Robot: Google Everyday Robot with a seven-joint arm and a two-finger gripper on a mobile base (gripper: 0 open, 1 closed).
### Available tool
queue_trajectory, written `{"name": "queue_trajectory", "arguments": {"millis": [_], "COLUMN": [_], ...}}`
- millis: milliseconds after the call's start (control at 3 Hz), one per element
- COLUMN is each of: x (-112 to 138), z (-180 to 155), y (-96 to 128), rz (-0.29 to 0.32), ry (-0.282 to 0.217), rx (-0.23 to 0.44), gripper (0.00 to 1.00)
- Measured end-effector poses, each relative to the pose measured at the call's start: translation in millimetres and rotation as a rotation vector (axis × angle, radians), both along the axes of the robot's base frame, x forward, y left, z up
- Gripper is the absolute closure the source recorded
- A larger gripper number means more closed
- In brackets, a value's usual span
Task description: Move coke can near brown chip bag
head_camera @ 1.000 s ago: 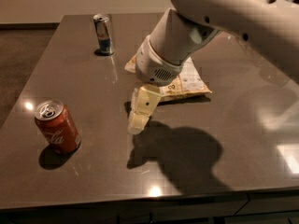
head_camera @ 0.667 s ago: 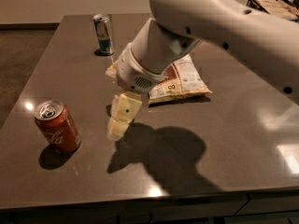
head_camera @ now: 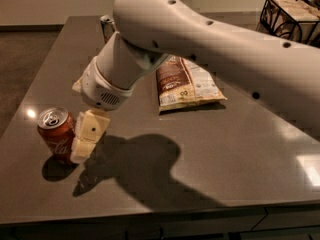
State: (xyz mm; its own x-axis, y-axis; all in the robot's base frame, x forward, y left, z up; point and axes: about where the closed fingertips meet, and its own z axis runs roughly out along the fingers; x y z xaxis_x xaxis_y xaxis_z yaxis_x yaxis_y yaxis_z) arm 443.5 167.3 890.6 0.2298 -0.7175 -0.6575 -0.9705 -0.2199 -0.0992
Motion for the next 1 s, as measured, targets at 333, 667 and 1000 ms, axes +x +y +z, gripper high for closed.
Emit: {"name": "queue_trajectory", "arguments": {"millis": [333, 667, 1000], "x": [-12.1, -23.6, -30.7], "z": [3.0, 7.3, 7.3], "y": [25.4, 40.4, 48.2], "rz": [0.034, 0.058, 0.078], "ry": [0.024, 0.041, 0.051], "rx": [0.027, 0.043, 0.045], "gripper": [0.00, 0.00, 0.17]}}
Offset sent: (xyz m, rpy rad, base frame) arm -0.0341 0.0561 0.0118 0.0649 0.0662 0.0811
